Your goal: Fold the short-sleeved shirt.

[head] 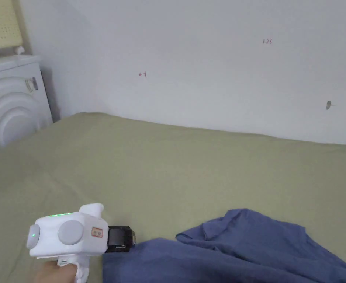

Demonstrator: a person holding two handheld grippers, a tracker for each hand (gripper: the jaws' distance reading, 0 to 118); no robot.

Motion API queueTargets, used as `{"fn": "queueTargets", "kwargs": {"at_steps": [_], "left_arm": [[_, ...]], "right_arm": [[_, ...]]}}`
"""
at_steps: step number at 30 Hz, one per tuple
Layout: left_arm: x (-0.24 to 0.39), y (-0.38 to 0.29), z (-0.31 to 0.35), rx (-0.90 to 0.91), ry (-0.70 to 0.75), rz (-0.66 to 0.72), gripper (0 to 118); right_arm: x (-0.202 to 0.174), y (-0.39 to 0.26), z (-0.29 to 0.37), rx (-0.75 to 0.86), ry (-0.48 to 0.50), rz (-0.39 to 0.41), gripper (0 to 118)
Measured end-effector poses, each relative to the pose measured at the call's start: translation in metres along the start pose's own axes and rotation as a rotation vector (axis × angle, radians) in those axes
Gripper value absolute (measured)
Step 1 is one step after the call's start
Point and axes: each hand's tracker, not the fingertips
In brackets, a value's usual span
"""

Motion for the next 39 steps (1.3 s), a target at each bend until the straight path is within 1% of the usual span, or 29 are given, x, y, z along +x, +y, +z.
{"fn": "queueTargets", "kwargs": {"at_steps": [2,4,5,6,7,8,9,10,11,12,13,14,15,16,17,18,19,21,22,24,25,26,28,29,30,31,33,37,39], "left_arm": [[0.001,0.003,-0.033,-0.105,0.083,0.021,111],[0.008,-0.008,-0.047,-0.179,0.094,0.038,110],[0.012,-0.013,-0.052,-0.196,0.109,0.035,110],[0.017,-0.015,-0.051,-0.157,0.142,-0.023,109],[0.023,-0.016,-0.048,-0.148,0.170,-0.074,106],[0.039,-0.024,-0.036,-0.147,0.209,-0.096,92],[0.044,-0.027,-0.033,-0.137,0.225,-0.117,92],[0.047,-0.032,-0.028,-0.077,0.226,-0.128,87],[0.050,-0.035,-0.024,-0.050,0.210,-0.141,76],[0.051,-0.035,-0.017,-0.046,0.180,-0.149,60],[0.053,-0.035,-0.013,-0.054,0.164,-0.150,38],[0.055,-0.035,-0.009,-0.050,0.112,-0.146,7],[0.057,-0.037,-0.005,-0.045,0.105,-0.149,7],[0.053,-0.033,-0.005,-0.060,0.061,-0.144,7],[0.054,-0.035,-0.004,-0.060,0.055,-0.130,6],[0.055,-0.036,-0.002,-0.060,0.064,-0.124,6],[0.055,-0.038,0.001,-0.054,0.053,-0.122,6],[0.052,-0.035,0.002,-0.035,0.029,-0.119,6],[0.052,-0.035,0.004,-0.037,0.016,-0.120,6],[0.054,-0.034,0.005,-0.044,0.009,-0.122,6],[0.054,-0.034,0.005,-0.045,0.013,-0.125,6],[0.054,-0.034,0.005,-0.043,0.011,-0.127,6],[0.049,-0.032,0.003,-0.042,-0.006,-0.113,6],[0.048,-0.032,0.005,-0.038,-0.028,-0.098,6],[0.047,-0.032,0.009,-0.019,-0.034,-0.090,6],[0.047,-0.031,0.017,0.056,-0.011,-0.092,6],[0.046,-0.027,0.028,0.140,-0.054,-0.110,6],[0.050,-0.004,0.060,0.231,-0.117,-0.088,6],[0.052,0.014,0.080,0.282,-0.156,-0.084,6]], "right_arm": [[0.008,-0.003,0.000,-0.014,-0.020,-0.005,0],[0.016,-0.006,-0.002,-0.030,-0.037,-0.022,0],[0.021,-0.008,-0.004,-0.040,-0.050,-0.028,0],[0.024,-0.009,-0.006,-0.043,-0.055,-0.029,0],[0.029,-0.011,-0.010,-0.052,-0.069,-0.040,0],[0.033,-0.012,-0.014,-0.059,-0.077,-0.055,0],[0.037,-0.012,-0.019,-0.066,-0.076,-0.068,0],[0.040,-0.012,-0.025,-0.086,-0.071,-0.092,0],[0.043,-0.012,-0.034,-0.104,-0.061,-0.101,0],[0.046,-0.010,-0.042,-0.131,-0.043,-0.104,0],[0.049,-0.008,-0.054,-0.162,-0.028,-0.107,0],[0.053,-0.006,-0.067,-0.165,-0.034,-0.119,6],[0.057,-0.005,-0.081,-0.181,-0.014,-0.155,27],[0.062,-0.003,-0.095,-0.198,0.021,-0.184,60],[0.067,-0.002,-0.117,-0.256,0.056,-0.213,103],[0.069,-0.003,-0.134,-0.303,0.079,-0.230,116],[0.070,-0.003,-0.151,-0.337,0.067,-0.248,116],[0.069,-0.005,-0.183,-0.432,0.084,-0.234,115],[0.070,-0.007,-0.199,-0.465,0.037,-0.240,115],[0.066,-0.012,-0.223,-0.541,0.046,-0.225,114],[0.064,-0.016,-0.236,-0.556,0.033,-0.228,111],[0.063,-0.020,-0.244,-0.589,0.009,-0.230,86],[0.063,-0.023,-0.252,-0.671,-0.059,-0.246,22],[0.064,-0.024,-0.250,-0.683,-0.041,-0.287,9],[0.063,-0.022,-0.243,-0.630,0.005,-0.320,9],[0.059,-0.016,-0.235,-0.576,-0.001,-0.282,8],[0.052,-0.006,-0.219,-0.484,0.004,-0.174,8],[0.040,0.028,-0.182,-0.280,0.097,-0.173,7],[0.028,0.052,-0.166,-0.197,0.118,-0.124,8]]}}
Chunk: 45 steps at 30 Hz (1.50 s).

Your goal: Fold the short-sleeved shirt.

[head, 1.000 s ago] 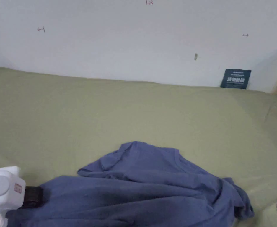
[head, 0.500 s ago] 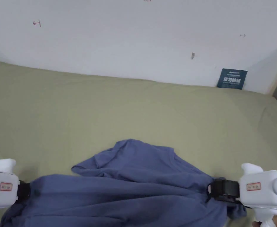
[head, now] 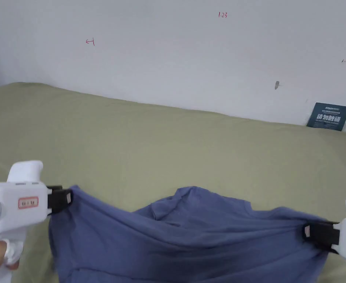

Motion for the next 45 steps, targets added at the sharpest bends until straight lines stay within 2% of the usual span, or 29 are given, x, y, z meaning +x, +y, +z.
{"fn": "queueTargets", "kwargs": {"at_steps": [3,11,16,22,27,30,37,44,45], "left_arm": [[0.000,0.033,0.016,0.082,-0.026,0.004,6],[0.010,0.114,0.061,0.232,-0.054,-0.061,6],[0.016,0.168,0.075,0.309,-0.048,-0.121,6],[0.019,0.222,0.085,0.380,-0.069,-0.087,6],[0.017,0.252,0.076,0.406,-0.077,-0.102,6],[0.016,0.248,0.074,0.419,-0.080,-0.096,6],[0.014,0.243,0.044,0.407,-0.076,-0.064,6],[-0.002,0.205,0.019,0.315,-0.088,-0.053,6],[-0.004,0.197,0.016,0.304,-0.087,-0.061,6]], "right_arm": [[-0.020,0.027,0.025,0.105,0.030,0.077,7],[-0.041,0.106,0.068,0.257,0.039,0.151,7],[-0.043,0.162,0.082,0.316,0.034,0.148,7],[-0.043,0.226,0.097,0.398,0.063,0.127,8],[-0.041,0.264,0.099,0.439,0.048,0.132,8],[-0.043,0.276,0.093,0.447,0.043,0.111,8],[-0.042,0.274,0.073,0.453,0.041,0.118,8],[-0.018,0.237,0.042,0.396,0.089,0.083,8],[-0.014,0.230,0.038,0.378,0.091,0.057,8]]}}
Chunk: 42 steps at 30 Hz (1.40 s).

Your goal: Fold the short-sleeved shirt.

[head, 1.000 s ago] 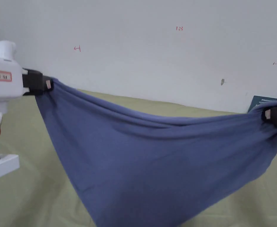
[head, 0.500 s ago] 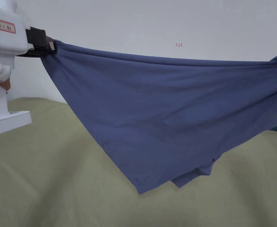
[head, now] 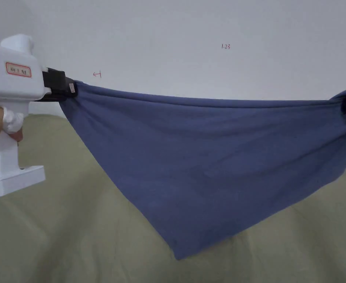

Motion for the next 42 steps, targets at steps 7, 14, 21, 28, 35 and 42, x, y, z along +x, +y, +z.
{"fn": "queueTargets", "kwargs": {"at_steps": [7,14,21,28,35,42], "left_arm": [[-0.020,-0.074,0.004,-0.117,-0.011,0.023,6],[-0.041,-0.169,0.048,-0.213,-0.011,0.181,6],[-0.055,-0.259,0.116,-0.341,0.000,0.237,6],[-0.052,-0.330,0.167,-0.508,0.031,0.258,6],[-0.041,-0.382,0.192,-0.616,0.081,0.378,13],[-0.006,-0.320,0.217,-0.242,0.111,0.158,106]], "right_arm": [[0.021,-0.074,0.012,-0.078,0.007,-0.061,8],[0.025,-0.157,0.062,-0.179,0.012,-0.051,8],[0.028,-0.242,0.120,-0.295,0.031,-0.070,8],[0.034,-0.328,0.165,-0.463,-0.043,-0.132,8],[0.051,-0.363,0.182,-0.517,-0.112,-0.243,9],[0.014,-0.305,0.222,-0.223,-0.098,-0.140,110]]}}
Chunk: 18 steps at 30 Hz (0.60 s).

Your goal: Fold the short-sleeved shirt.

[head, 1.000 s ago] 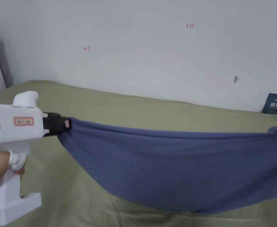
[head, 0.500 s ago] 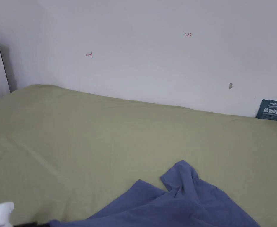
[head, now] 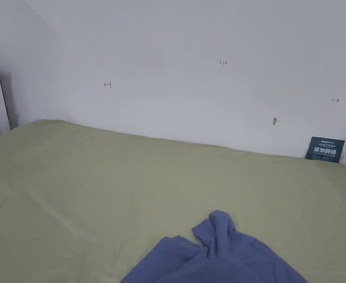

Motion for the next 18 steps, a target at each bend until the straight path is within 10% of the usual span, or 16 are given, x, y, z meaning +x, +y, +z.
{"fn": "queueTargets", "kwargs": {"at_steps": [5,7,8,10,11,16,18], "left_arm": [[0.068,0.020,0.041,0.353,0.186,-0.296,102],[0.083,0.014,0.050,0.444,0.144,-0.335,98],[0.088,0.010,0.053,0.466,0.116,-0.355,83],[0.098,0.002,0.055,0.481,0.120,-0.383,11],[0.103,-0.002,0.058,0.485,0.151,-0.409,0],[0.076,-0.011,0.040,0.250,0.104,-0.305,3],[0.056,-0.013,0.023,0.095,0.138,-0.273,48]], "right_arm": [[-0.058,0.012,0.052,0.347,-0.149,0.153,93],[-0.071,0.007,0.060,0.365,-0.196,0.187,35],[-0.077,0.003,0.063,0.380,-0.218,0.187,0],[-0.077,-0.003,0.072,0.397,-0.195,0.167,0],[-0.076,-0.006,0.074,0.386,-0.164,0.147,0],[-0.080,-0.018,0.070,0.349,-0.180,0.175,0],[-0.079,-0.017,0.069,0.327,-0.156,0.176,0]]}}
